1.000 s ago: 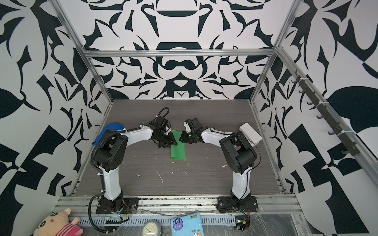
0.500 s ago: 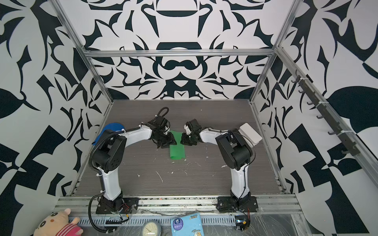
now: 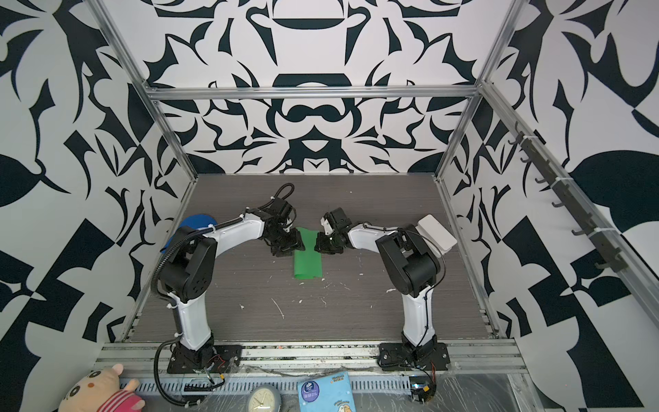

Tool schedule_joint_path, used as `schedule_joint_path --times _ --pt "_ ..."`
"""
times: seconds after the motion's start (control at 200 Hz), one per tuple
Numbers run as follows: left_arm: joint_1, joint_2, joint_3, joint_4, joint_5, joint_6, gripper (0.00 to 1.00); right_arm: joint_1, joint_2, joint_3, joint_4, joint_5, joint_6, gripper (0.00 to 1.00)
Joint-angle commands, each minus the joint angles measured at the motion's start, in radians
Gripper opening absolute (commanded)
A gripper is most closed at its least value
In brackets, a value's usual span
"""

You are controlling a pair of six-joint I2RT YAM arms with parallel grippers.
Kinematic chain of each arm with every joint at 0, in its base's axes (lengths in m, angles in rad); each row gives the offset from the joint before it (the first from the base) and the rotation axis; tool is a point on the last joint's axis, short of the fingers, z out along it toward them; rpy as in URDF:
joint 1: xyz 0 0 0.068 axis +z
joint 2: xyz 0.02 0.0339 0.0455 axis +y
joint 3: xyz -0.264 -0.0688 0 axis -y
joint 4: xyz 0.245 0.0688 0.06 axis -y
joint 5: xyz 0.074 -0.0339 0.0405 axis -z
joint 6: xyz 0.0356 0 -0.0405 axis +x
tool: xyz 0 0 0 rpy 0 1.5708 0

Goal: Fold a paper plane with a square sheet of paper (pick it up from the middle)

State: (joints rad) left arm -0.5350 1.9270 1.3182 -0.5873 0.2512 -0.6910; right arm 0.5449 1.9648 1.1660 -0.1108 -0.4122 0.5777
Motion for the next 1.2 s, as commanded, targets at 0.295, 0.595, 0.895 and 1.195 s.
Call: schedule_joint_path --times 0.295,0.595,0.895,1.195 --pt "-0.005 -0.015 0.026 -0.084 -0.031 -0.003 0.59 0.012 -0.010 0.005 0.122 -0.104 0.058 0.18" --pt "-0.002 -0.027 0.016 -0.104 -0.068 0.011 0.51 0.014 -0.031 -0.003 0.128 -0.086 0.057 0.18" --pt "0.036 -0.074 -0.066 -0.006 0.013 0.036 0.48 0.013 -0.100 -0.047 0.096 0.053 0.030 0.24" --pt "0.061 -0.074 -0.104 0.015 0.023 0.034 0.45 0.013 -0.056 -0.013 0.088 -0.032 0.022 0.34"
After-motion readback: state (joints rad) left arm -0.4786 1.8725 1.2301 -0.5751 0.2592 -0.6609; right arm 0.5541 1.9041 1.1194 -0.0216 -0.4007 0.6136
